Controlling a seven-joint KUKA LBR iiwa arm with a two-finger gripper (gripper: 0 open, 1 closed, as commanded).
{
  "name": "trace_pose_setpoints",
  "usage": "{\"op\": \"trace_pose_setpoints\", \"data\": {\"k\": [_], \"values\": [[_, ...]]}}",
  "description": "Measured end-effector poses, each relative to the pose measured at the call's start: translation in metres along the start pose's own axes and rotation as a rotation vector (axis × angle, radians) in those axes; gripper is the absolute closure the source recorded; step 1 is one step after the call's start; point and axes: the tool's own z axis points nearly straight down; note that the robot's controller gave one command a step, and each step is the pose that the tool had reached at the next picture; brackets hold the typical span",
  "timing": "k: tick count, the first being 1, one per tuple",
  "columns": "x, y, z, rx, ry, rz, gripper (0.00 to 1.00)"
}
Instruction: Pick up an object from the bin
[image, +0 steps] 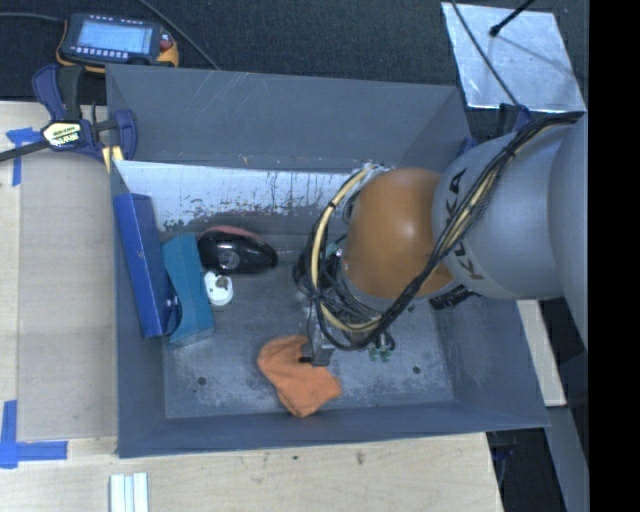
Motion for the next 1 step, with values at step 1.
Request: {"op": "trace_pose_setpoints", "data": {"k": [1], "values": [[-0.0003, 0.0, -0.0039, 0.0, 0.0, -0.001, 1.0]]}}
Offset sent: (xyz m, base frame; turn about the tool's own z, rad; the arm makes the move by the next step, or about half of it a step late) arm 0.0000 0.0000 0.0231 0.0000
